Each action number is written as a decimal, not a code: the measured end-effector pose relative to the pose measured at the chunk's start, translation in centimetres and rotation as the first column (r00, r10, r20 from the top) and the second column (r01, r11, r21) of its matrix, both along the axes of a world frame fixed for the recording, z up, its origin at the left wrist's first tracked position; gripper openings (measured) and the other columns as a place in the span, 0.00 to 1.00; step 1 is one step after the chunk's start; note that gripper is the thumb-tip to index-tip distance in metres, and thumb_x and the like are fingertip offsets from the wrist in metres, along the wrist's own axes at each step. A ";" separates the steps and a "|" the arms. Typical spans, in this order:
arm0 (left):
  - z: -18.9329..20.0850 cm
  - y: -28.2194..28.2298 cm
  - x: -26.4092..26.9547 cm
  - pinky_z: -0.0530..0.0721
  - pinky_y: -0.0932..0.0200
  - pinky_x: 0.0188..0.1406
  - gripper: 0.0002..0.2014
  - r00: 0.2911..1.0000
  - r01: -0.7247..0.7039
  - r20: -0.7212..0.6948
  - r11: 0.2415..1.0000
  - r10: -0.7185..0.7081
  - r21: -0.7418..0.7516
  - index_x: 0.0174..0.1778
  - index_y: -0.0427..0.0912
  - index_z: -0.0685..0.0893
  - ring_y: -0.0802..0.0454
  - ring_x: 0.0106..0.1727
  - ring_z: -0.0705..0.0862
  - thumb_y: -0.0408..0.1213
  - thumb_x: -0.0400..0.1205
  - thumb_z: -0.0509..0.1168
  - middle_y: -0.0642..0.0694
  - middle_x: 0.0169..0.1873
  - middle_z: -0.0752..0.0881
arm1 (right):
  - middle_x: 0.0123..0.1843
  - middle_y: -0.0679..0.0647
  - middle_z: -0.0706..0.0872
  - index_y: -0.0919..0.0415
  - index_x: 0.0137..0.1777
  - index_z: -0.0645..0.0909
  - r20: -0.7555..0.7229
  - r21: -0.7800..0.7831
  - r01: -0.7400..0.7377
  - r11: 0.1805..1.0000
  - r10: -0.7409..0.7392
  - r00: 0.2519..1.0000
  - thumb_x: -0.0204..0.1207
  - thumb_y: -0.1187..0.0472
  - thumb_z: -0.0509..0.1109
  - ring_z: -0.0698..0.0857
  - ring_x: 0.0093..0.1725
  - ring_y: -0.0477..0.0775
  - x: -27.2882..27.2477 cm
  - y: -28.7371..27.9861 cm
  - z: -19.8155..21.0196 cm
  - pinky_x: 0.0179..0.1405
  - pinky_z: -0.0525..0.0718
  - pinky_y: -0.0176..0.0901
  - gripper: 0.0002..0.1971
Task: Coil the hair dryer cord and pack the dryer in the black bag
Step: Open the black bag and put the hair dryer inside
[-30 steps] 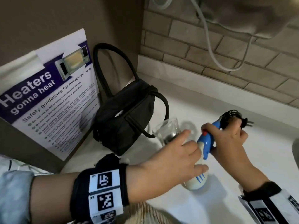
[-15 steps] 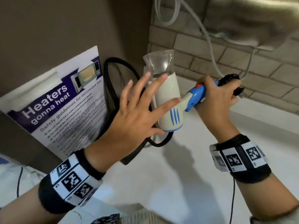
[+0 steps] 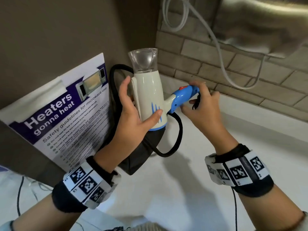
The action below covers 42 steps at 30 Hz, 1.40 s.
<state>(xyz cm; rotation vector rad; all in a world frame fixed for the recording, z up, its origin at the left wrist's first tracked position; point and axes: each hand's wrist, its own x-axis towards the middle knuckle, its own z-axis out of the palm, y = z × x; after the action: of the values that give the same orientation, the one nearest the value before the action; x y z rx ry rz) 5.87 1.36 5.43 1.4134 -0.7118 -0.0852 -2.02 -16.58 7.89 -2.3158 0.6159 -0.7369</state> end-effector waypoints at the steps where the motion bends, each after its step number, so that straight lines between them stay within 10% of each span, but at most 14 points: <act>1: 0.0 0.0 0.2 0.76 0.42 0.72 0.50 1.000 0.008 -0.025 1.000 -0.009 -0.010 0.78 0.61 0.48 0.52 0.73 0.77 0.32 0.72 0.76 0.44 0.76 0.70 | 0.53 0.59 0.77 0.48 0.70 0.72 -0.011 -0.042 -0.016 0.999 0.015 1.000 0.69 0.65 0.73 0.75 0.48 0.47 -0.2 -0.1 0.4 0.41 0.72 0.17 0.30; 8: 0.3 0.7 1.3 0.72 0.44 0.75 0.53 0.995 -0.097 0.014 0.987 0.096 0.124 0.80 0.56 0.52 0.53 0.76 0.71 0.44 0.65 0.79 0.48 0.76 0.68 | 0.38 0.51 0.82 0.51 0.65 0.80 0.046 -0.447 0.083 0.891 -0.070 0.996 0.71 0.65 0.70 0.80 0.38 0.54 -1.0 0.1 2.3 0.43 0.80 0.54 0.21; 14: 0.6 1.0 1.0 0.73 0.59 0.70 0.50 0.979 -0.197 0.101 0.946 0.177 0.258 0.80 0.52 0.58 0.60 0.66 0.73 0.45 0.65 0.80 0.51 0.66 0.70 | 0.50 0.40 0.87 0.46 0.62 0.83 0.217 -0.044 -0.146 0.988 0.152 0.964 0.72 0.57 0.76 0.82 0.52 0.39 -0.2 1.0 3.6 0.55 0.80 0.35 0.18; 20: 1.2 1.2 1.3 0.77 0.44 0.70 0.48 0.993 -0.092 0.087 0.976 0.076 0.200 0.78 0.51 0.61 0.54 0.72 0.75 0.50 0.64 0.78 0.47 0.69 0.73 | 0.72 0.58 0.72 0.39 0.63 0.76 -0.195 -0.503 -0.204 0.840 0.120 0.974 0.61 0.62 0.71 0.63 0.67 0.61 0.7 3.4 1.3 0.59 0.65 0.60 0.30; 28: 1.5 1.5 1.6 0.77 0.48 0.70 0.44 0.995 0.058 0.078 0.994 -0.065 0.089 0.75 0.64 0.65 0.52 0.70 0.77 0.49 0.64 0.80 0.48 0.68 0.75 | 0.55 0.61 0.78 0.56 0.53 0.82 -0.223 -0.773 -0.104 0.626 -0.114 0.968 0.61 0.47 0.78 0.74 0.56 0.65 2.1 2.9 1.4 0.54 0.62 0.58 0.22; 33: -0.8 3.5 3.7 0.66 0.66 0.67 0.40 0.978 -0.163 0.187 0.891 0.090 0.424 0.75 0.54 0.70 0.58 0.70 0.71 0.64 0.68 0.69 0.48 0.70 0.72 | 0.49 0.60 0.79 0.64 0.41 0.82 -0.079 -0.802 0.037 0.596 -0.169 0.982 0.69 0.61 0.57 0.69 0.52 0.62 3.2 2.0 1.4 0.55 0.59 0.57 0.13; 38: -3.6 3.3 4.6 0.65 0.70 0.60 0.22 0.917 -0.299 0.395 0.759 0.060 0.579 0.69 0.40 0.78 0.48 0.65 0.79 0.40 0.80 0.69 0.43 0.64 0.82 | 0.45 0.62 0.78 0.65 0.36 0.79 -0.028 -0.853 0.049 0.519 -0.139 0.990 0.64 0.72 0.54 0.68 0.48 0.62 4.5 2.7 0.8 0.55 0.62 0.61 0.11; 42: -3.8 3.4 5.6 0.77 0.73 0.52 0.16 0.958 -0.223 0.267 0.863 0.107 0.453 0.61 0.42 0.84 0.65 0.49 0.84 0.27 0.78 0.69 0.51 0.49 0.87 | 0.44 0.63 0.80 0.65 0.32 0.80 -0.044 -0.906 -0.064 0.419 0.059 0.997 0.66 0.72 0.50 0.69 0.48 0.64 4.6 3.7 -0.1 0.57 0.67 0.66 0.16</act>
<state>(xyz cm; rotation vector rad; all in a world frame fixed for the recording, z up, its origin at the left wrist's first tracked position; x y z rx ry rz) 11.44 4.79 1.68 1.9839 -0.7911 0.0473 2.55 -12.93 7.82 -3.3135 0.0549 -1.2546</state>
